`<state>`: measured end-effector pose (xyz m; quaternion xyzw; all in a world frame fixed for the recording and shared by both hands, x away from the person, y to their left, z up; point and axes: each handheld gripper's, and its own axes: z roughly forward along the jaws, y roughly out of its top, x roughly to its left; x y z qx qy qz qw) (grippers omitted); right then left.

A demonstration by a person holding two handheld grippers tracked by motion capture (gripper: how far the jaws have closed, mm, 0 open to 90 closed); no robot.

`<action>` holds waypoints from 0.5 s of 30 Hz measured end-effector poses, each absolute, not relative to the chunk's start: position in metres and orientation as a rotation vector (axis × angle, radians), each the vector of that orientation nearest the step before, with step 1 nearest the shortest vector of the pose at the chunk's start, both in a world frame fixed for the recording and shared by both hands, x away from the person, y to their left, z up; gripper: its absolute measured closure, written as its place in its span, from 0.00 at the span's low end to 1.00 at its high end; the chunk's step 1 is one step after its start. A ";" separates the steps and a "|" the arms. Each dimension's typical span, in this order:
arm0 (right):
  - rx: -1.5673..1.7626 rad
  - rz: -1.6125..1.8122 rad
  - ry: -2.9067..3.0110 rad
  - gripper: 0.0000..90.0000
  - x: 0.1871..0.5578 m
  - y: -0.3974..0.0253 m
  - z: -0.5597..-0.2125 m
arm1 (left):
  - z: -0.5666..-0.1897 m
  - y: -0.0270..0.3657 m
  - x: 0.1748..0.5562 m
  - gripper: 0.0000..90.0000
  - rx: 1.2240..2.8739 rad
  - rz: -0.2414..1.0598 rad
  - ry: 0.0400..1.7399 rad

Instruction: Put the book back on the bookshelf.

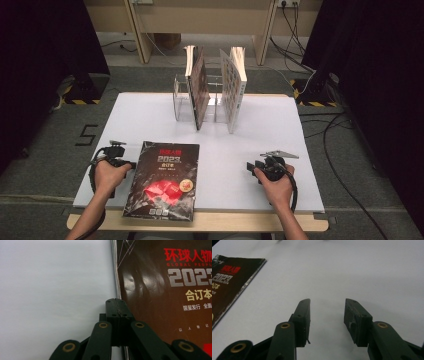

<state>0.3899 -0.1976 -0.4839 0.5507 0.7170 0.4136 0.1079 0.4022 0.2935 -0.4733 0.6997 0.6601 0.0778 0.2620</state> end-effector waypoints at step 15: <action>1.589 1.218 2.154 0.63 0.397 -0.178 -0.477 | -0.473 0.262 0.397 0.99 1.934 0.156 1.725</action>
